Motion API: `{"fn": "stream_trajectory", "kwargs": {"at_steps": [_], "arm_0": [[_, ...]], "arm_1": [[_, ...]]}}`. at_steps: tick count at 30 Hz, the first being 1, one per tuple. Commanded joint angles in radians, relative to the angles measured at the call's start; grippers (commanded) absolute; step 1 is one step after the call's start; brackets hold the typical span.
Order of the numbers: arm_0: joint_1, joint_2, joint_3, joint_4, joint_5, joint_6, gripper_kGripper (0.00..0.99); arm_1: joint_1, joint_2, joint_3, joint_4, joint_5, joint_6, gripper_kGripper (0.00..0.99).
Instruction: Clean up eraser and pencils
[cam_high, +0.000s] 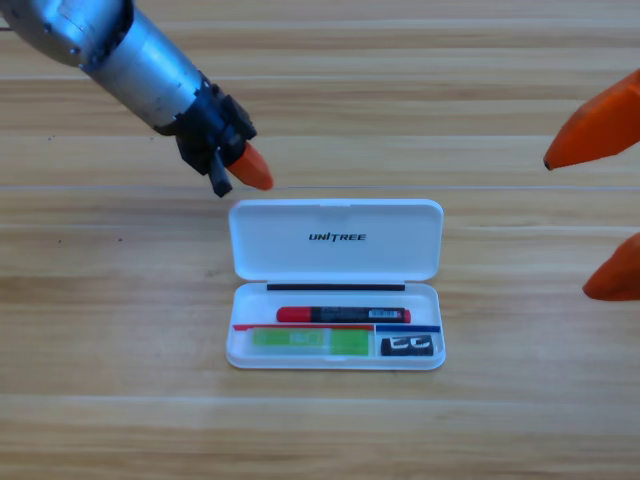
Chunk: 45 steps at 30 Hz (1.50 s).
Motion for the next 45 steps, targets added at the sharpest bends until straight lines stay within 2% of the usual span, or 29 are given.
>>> {"fn": "stream_trajectory", "kwargs": {"at_steps": [1,16,35,45], "arm_0": [[-0.044,0.049,0.029,-0.008,0.013,-0.014,0.000],[-0.085,0.041,0.045,0.021,0.014,-0.028,0.000],[-0.157,-0.069,0.046,0.133,0.024,-0.020,0.000],[-0.251,-0.129,0.128,0.136,0.051,-0.019,0.000]], "arm_1": [[0.024,0.038,0.028,-0.012,0.011,0.003,0.931],[0.031,0.044,0.025,-0.011,0.011,0.003,0.931],[0.037,0.045,0.020,-0.011,0.011,0.007,0.931],[0.039,0.045,0.020,-0.011,0.011,0.009,0.931]]}}
